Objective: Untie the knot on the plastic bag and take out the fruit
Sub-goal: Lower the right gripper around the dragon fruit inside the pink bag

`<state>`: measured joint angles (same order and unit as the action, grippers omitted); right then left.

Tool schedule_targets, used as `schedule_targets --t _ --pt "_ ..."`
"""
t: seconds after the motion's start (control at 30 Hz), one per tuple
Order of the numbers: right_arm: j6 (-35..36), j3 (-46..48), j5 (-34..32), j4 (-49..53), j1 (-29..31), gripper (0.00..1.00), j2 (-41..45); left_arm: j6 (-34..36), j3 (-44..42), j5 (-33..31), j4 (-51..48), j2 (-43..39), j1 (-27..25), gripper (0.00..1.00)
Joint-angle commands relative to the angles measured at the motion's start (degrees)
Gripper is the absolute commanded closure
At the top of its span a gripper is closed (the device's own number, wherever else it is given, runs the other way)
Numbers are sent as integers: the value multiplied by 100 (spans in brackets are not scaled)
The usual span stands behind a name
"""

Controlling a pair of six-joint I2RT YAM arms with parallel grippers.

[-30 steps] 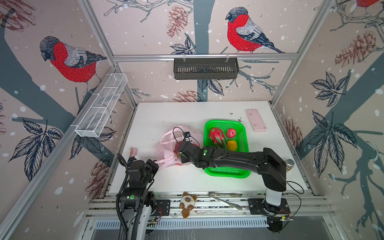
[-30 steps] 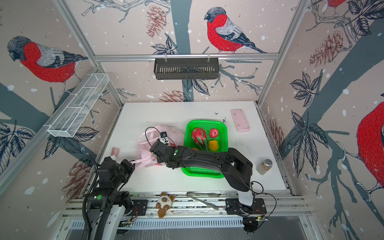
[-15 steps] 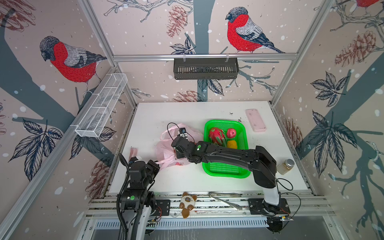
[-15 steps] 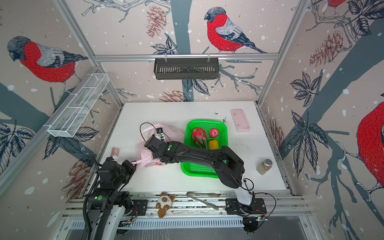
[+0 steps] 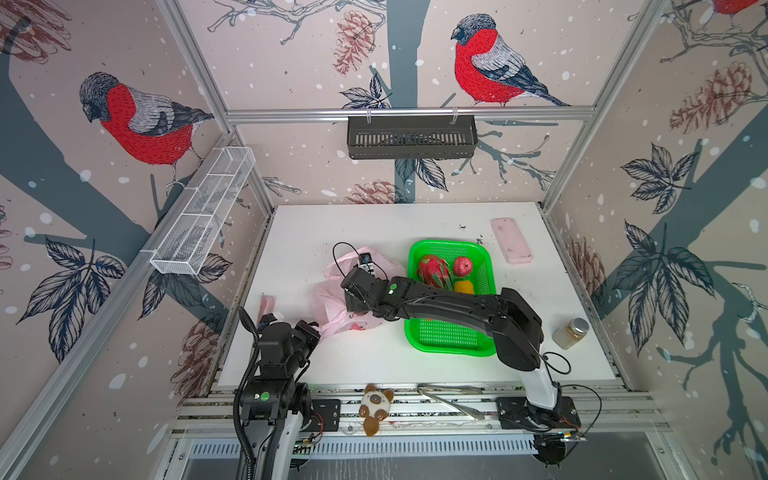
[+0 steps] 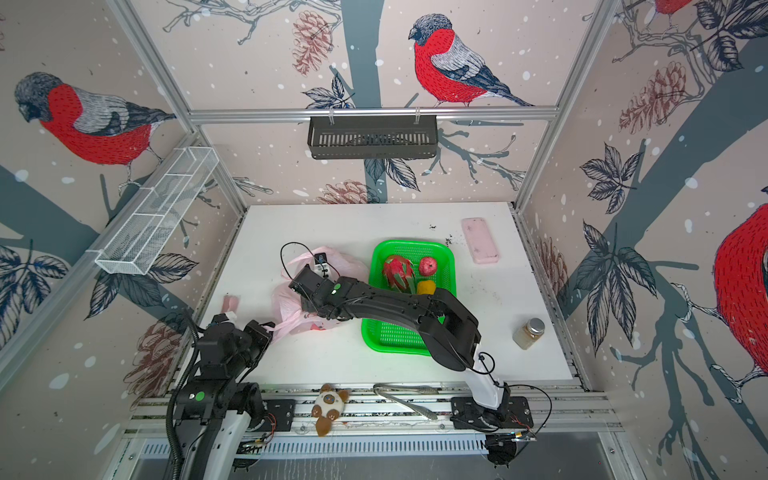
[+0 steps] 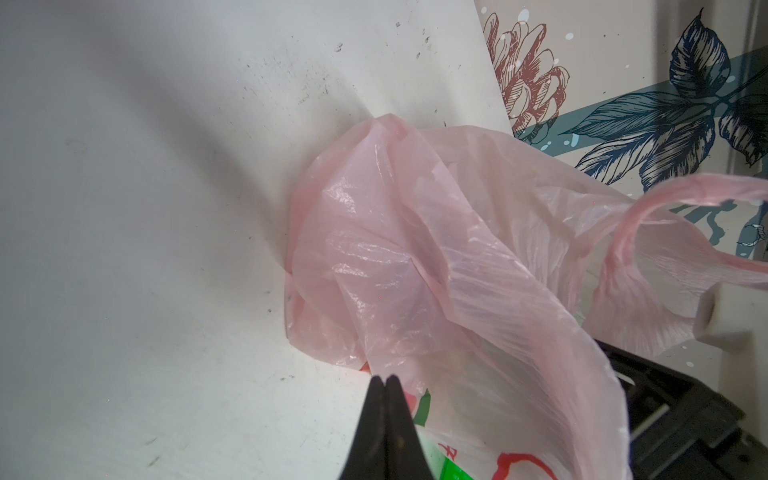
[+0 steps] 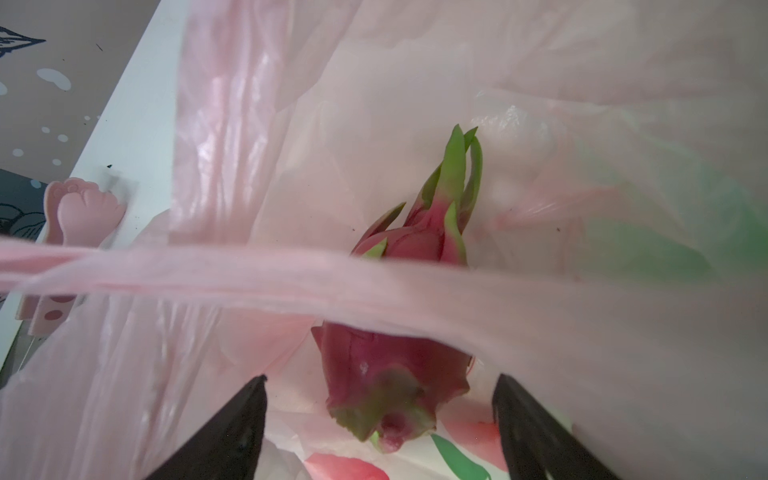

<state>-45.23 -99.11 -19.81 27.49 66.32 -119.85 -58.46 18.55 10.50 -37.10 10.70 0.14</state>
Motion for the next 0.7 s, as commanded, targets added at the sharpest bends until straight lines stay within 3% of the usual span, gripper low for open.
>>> schedule_targets --t 0.0,0.27,0.67 --pt "-54 -106 56 134 -40 6 -111 -12 9 5 -39 6 -14 100" --pt "-104 -214 196 47 -126 0 -335 1 8 13 -27 60 -58 100" --pt "-99 -367 280 -187 -300 1 -661 1 0 22 -40 116 -114 100"
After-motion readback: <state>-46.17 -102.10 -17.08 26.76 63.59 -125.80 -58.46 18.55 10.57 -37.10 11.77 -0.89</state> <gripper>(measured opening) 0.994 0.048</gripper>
